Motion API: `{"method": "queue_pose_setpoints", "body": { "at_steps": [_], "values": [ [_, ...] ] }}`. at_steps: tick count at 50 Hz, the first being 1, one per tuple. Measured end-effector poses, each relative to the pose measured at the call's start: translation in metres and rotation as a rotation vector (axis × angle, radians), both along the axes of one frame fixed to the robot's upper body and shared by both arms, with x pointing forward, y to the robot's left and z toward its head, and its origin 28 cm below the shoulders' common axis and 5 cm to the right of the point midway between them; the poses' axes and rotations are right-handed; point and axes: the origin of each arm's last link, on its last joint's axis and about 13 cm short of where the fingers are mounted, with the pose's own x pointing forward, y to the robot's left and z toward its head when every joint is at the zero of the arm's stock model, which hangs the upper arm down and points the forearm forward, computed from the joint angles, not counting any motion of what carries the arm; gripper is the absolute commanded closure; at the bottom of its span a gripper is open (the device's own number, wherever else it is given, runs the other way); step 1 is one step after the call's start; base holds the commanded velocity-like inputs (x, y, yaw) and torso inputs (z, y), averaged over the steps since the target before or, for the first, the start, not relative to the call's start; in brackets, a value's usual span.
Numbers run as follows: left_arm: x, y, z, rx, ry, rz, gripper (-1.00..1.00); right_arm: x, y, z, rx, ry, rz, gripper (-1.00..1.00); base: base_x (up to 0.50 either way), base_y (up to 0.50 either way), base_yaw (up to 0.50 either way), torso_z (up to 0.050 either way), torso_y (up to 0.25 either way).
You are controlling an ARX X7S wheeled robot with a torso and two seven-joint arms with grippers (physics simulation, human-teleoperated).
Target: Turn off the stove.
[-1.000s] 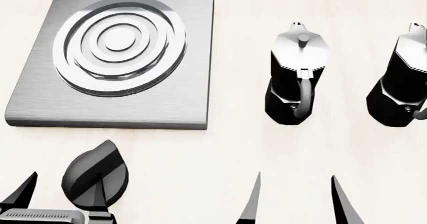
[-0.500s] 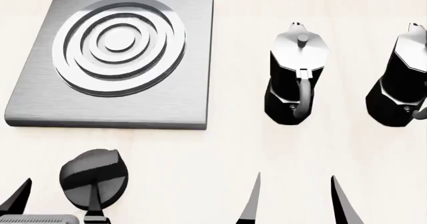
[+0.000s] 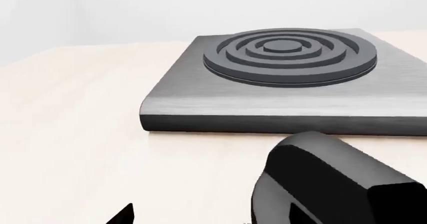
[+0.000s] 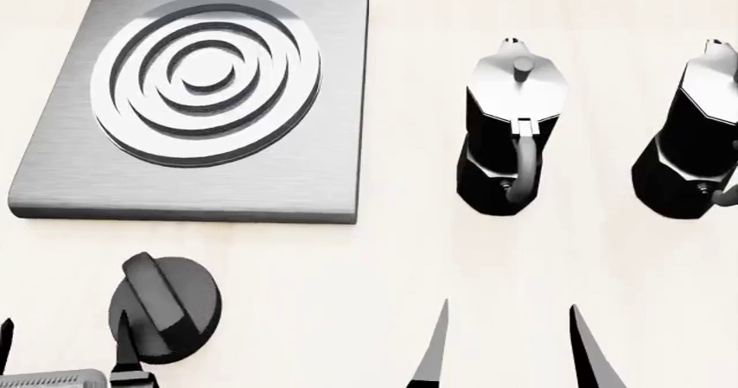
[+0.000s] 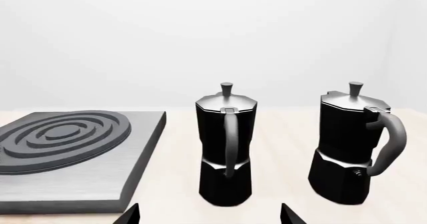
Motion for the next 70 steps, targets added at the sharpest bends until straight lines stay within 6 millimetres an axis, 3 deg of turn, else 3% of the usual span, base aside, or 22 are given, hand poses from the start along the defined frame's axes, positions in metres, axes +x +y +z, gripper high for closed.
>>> {"method": "queue_pose_setpoints", "body": {
  "at_steps": [24, 39, 70],
  "values": [
    [0.018, 0.022, 0.0, 0.001, 0.016, 0.088, -1.0, -0.001, 0.0, 0.001, 0.0, -0.002, 0.001, -1.0, 0.0, 0.0, 0.0, -0.001, -0.002],
    [0.007, 0.031, 0.024, 0.012, -0.041, 0.087, -1.0, 0.0, 0.0, 0.0, 0.003, -0.004, 0.0, -1.0, 0.0, 0.0, 0.0, 0.0, 0.0],
    [-0.015, 0.026, 0.055, 0.004, -0.133, -0.084, -1.0, 0.016, -0.002, 0.002, 0.03, -0.043, -0.026, -1.0, 0.0, 0.0, 0.0, 0.0, 0.0]
  ]
}}
